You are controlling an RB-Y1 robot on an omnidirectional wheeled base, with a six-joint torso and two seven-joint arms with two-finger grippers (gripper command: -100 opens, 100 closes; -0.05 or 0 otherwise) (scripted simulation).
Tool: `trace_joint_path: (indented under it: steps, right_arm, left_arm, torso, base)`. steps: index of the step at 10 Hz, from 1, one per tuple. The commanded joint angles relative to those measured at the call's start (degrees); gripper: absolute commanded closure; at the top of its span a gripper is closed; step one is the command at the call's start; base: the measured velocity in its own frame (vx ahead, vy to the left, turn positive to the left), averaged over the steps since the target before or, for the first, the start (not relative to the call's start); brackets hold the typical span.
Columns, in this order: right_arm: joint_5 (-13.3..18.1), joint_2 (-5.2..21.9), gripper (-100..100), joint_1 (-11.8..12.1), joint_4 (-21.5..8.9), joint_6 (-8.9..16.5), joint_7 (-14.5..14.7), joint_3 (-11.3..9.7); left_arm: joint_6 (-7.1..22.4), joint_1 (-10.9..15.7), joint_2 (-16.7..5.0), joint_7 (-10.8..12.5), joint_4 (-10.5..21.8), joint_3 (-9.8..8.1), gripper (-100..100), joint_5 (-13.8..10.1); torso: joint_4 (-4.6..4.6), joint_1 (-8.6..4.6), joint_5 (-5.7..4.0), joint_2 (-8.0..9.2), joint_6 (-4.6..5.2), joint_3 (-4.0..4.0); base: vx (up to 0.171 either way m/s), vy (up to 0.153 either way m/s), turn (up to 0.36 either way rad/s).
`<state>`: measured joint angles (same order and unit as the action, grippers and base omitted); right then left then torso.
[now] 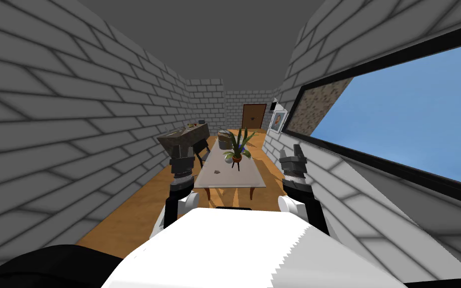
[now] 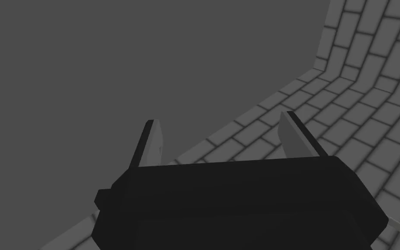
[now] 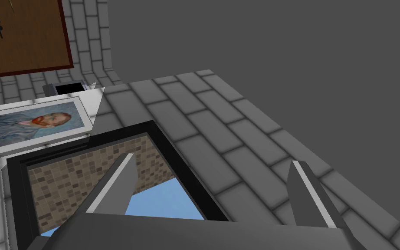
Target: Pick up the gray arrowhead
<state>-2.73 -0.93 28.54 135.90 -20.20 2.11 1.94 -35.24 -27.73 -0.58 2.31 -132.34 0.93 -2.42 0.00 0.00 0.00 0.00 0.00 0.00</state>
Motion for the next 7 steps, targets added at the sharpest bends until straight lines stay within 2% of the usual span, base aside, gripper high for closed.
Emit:
trace_joint_path:
  steps: [1,4,5,7]
  right_arm:
    - [0.0,0.0,0,0.0,0.0,0.0,0.0,0.0]
    - [0.0,0.01,0,-0.01,0.0,0.0,0.0,0.0]
    - [0.0,0.01,0,-0.01,0.0,0.0,0.0,0.0]
    - [0.0,0.01,0,-0.01,0.0,0.0,0.0,0.0]
  left_arm:
    - [0.75,0.35,-1.59,0.0,1.1,-0.34,-100,-0.26]
    - [3.68,1.73,-5.44,0.03,5.32,-1.66,-100,-1.31]
    - [3.68,1.73,-5.44,0.03,5.32,-1.66,-100,-1.31]
    - [6.62,3.09,-8.15,0.13,9.17,-2.99,-100,-2.39]
  torso:
    - [0.0,0.0,0.0,0.0,0.0,0.0]
    - [0.03,0.34,0.08,0.15,0.01,0.08]
    - [0.05,0.43,0.09,0.22,0.02,0.12]
    - [0.03,0.33,0.08,0.14,0.02,0.08]
  base:
    - [-0.017,0.024,-0.112]
    - [-0.049,0.086,-0.167]
    - [-0.046,0.08,-0.087]
    - [-0.05,0.087,-0.229]
